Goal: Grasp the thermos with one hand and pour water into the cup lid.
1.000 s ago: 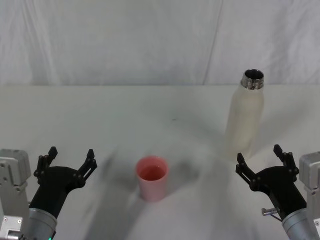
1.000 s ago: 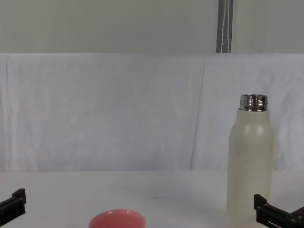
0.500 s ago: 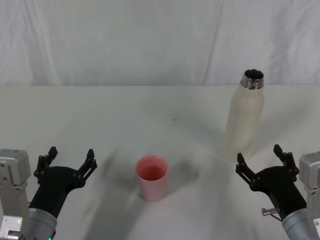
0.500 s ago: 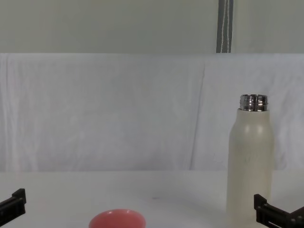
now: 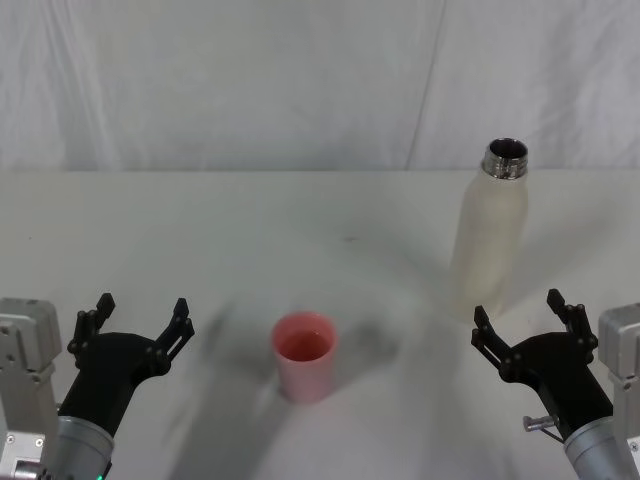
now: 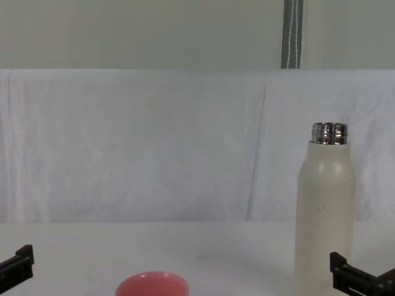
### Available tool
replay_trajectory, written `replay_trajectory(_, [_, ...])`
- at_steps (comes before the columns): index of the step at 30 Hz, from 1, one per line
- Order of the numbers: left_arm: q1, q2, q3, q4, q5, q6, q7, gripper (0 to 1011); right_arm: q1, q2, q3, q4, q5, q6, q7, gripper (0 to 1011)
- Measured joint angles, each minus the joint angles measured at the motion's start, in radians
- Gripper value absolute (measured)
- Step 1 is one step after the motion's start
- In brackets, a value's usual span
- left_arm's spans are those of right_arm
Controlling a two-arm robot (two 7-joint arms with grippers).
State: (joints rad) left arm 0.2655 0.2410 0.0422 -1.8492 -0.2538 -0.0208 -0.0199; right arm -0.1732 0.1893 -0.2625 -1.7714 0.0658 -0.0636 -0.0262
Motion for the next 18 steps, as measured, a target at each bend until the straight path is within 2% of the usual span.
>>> replay_trajectory(18, [0.0,0.0,0.0,0.0,0.0,0.0,0.0,1001,0.0,0.0,0.0,0.0,0.0,0.0,0.0,1002])
